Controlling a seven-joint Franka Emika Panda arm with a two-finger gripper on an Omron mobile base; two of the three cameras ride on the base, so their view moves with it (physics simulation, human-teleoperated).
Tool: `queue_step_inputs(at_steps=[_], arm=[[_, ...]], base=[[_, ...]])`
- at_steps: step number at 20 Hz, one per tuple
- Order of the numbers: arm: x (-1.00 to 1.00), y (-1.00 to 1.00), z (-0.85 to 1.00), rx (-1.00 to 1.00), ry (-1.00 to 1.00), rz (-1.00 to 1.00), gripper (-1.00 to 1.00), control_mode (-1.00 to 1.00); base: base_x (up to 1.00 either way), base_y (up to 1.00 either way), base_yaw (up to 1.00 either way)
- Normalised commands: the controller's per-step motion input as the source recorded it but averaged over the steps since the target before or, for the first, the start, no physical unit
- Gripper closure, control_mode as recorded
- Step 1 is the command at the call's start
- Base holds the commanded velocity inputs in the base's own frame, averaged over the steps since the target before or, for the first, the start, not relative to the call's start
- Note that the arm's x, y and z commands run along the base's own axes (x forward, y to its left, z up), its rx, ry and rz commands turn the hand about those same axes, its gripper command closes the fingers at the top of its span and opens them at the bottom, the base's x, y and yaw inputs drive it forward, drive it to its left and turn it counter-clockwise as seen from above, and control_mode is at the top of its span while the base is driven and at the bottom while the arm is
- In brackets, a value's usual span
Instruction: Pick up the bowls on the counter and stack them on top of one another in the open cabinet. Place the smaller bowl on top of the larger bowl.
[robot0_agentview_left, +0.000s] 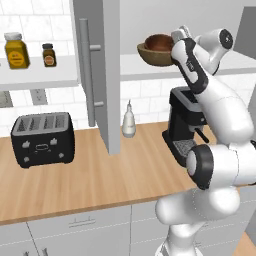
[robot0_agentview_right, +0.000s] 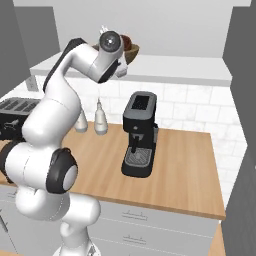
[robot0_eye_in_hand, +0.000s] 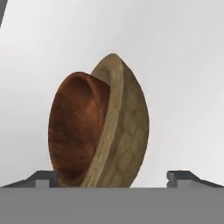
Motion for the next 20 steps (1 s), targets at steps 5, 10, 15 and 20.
queue_step_inputs(at_steps=[5,10,15,20], arm=[[-1.00,-0.06,0.02,0.00,-0.05,0.00,-1.00,-1.00],[-1.00,0.00,0.01,0.00,0.00,0.00,-1.00,-1.00],[-1.00,0.00,-0.19,0.00,0.05,0.01,-1.00,-1.00],[-1.00,0.02,-0.46,-0.01,0.17,0.04,-1.00,-1.00]], base=[[0.00,0.00,0.00],[0.00,0.00,0.00],[0.00,0.00,0.00],[0.00,0.00,0.00]])
